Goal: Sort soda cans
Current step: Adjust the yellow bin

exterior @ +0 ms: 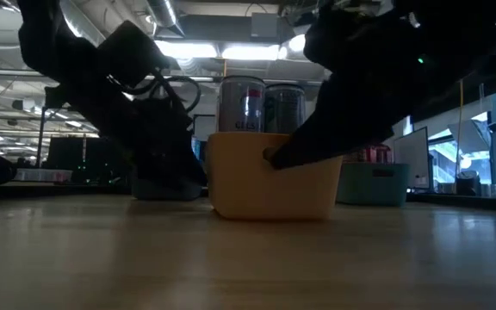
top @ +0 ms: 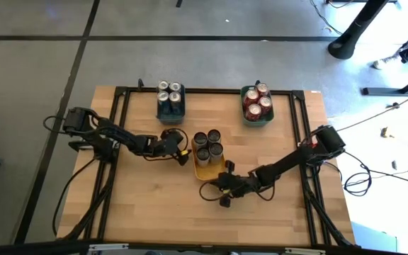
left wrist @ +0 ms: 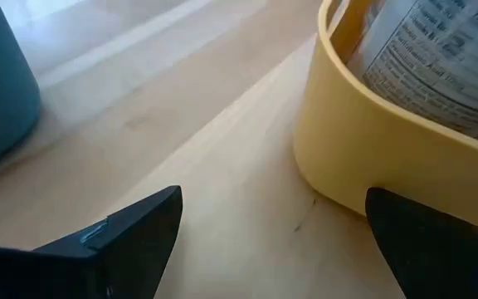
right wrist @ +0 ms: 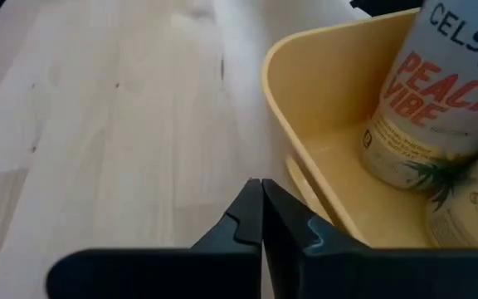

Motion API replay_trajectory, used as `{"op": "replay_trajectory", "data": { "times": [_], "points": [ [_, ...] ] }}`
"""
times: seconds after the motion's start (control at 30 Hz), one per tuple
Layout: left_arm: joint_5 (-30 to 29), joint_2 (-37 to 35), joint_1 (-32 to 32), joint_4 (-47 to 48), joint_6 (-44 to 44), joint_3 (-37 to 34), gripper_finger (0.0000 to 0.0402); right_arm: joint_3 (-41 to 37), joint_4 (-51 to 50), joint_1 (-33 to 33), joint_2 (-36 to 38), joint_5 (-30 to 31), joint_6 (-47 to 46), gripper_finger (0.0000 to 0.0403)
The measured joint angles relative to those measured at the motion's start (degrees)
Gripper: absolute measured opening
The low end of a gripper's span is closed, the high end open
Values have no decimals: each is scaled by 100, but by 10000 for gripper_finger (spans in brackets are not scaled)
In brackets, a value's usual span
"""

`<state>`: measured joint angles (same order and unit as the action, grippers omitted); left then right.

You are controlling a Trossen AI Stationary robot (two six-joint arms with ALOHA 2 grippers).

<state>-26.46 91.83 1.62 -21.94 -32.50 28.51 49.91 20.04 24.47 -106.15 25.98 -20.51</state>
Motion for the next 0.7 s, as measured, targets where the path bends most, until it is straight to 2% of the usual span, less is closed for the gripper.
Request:
{"op": "replay_trajectory", "data": {
  "times": [0.43,0.7],
  "points": [
    [-50,46,-770,-700,452,-2,370,4,51,-783,-66,107,10,7],
    [-69,42,-1061,-866,799,2,370,0,36,-1494,-85,81,606,7]
  ]
}}
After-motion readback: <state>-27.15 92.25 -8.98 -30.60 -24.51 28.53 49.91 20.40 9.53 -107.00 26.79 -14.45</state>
